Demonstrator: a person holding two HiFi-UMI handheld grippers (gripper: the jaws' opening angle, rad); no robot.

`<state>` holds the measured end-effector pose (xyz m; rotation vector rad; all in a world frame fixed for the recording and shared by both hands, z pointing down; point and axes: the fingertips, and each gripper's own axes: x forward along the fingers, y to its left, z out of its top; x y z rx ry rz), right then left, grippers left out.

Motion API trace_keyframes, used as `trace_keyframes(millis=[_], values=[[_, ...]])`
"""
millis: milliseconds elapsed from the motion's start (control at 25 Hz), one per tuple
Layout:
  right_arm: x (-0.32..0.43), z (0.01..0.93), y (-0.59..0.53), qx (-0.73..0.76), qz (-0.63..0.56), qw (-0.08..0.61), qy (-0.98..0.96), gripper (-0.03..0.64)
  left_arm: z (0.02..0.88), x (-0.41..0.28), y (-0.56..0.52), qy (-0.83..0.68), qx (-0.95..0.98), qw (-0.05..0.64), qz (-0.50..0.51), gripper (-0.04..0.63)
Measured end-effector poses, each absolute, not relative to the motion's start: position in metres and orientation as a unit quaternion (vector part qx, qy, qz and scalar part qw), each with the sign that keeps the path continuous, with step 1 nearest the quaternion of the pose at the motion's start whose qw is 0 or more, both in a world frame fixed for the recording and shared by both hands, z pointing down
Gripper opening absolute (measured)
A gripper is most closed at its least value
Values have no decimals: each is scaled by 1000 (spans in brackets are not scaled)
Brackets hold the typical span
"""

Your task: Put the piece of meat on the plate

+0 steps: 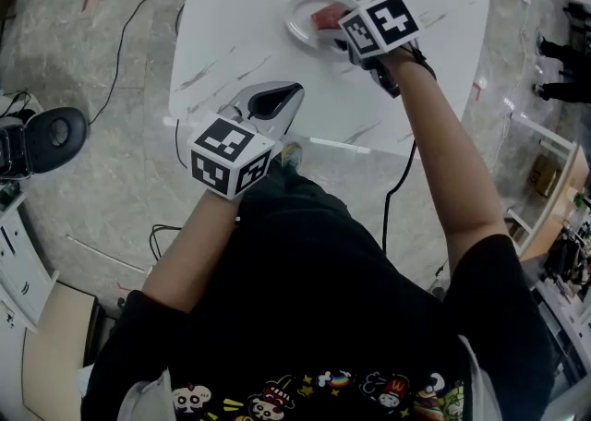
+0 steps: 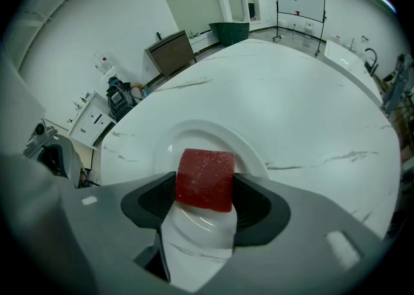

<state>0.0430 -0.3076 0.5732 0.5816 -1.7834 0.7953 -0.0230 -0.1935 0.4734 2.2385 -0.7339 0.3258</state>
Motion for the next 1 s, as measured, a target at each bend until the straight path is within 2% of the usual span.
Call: trace_keyframes(millis=[320, 720, 1000], values=[[43, 573, -307, 243, 330, 528, -744, 302, 474, -28, -196, -290, 872, 372, 131, 0], [48, 562, -309, 283, 336, 480, -759, 321, 471, -35, -198, -286, 875, 360, 153, 0], [48, 510, -302, 346, 341, 366, -794, 201, 470, -35, -202, -275, 880, 347, 174, 0]])
